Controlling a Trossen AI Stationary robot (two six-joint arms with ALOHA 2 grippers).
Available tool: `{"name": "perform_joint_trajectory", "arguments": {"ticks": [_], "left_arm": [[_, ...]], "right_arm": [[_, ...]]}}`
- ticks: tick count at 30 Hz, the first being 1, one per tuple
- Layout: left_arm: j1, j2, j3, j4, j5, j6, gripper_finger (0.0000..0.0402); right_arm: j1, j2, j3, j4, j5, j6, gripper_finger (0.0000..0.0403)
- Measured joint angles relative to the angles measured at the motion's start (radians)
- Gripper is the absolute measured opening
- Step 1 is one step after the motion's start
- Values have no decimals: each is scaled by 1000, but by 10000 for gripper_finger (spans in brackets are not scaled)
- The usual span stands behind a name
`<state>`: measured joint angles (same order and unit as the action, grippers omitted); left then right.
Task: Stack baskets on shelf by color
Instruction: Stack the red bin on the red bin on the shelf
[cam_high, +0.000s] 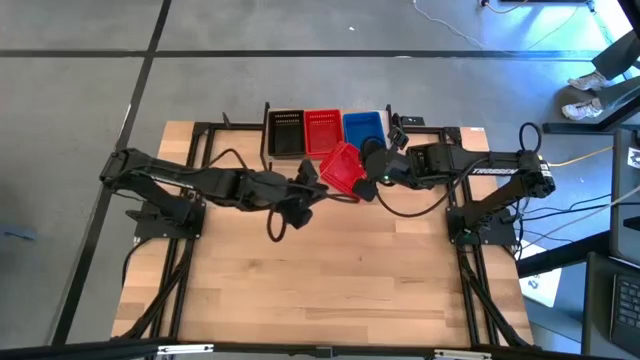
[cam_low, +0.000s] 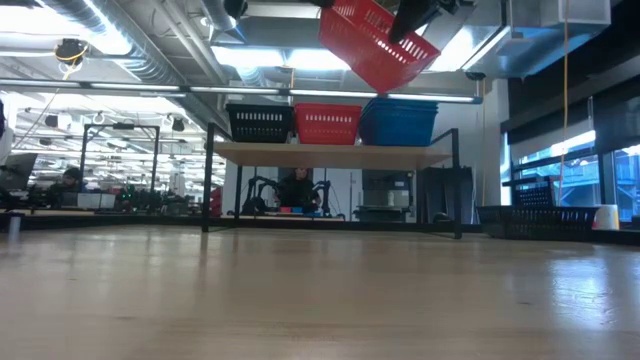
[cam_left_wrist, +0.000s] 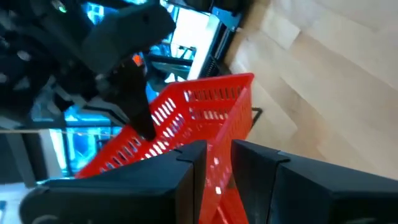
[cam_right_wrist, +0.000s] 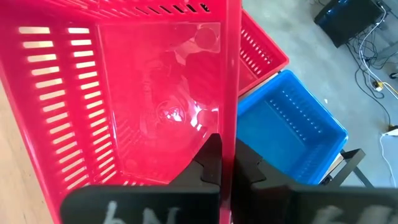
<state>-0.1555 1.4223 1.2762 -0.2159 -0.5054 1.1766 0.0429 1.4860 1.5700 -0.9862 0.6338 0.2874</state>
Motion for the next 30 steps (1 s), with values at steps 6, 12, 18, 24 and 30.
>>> {"name": "perform_joint_trajectory", "arguments": {"ticks": [6,12,18,24,30], "left_arm": [[0,0,0,36,-34,31,69],[0,0,0,45,-80,39,69],[0,0,0,45,-80,38,69],[13,16,2,49,-75,30,69],[32,48,0,16,-79,24,69]], "right_arm": [[0,0,0,-3,-1,0,0],[0,0,0,-3,-2,0,0],[0,0,0,-2,-1,0,0],[0,0,-1,-2,0,0,0],[0,0,-2,-4,1,1,0]]}}
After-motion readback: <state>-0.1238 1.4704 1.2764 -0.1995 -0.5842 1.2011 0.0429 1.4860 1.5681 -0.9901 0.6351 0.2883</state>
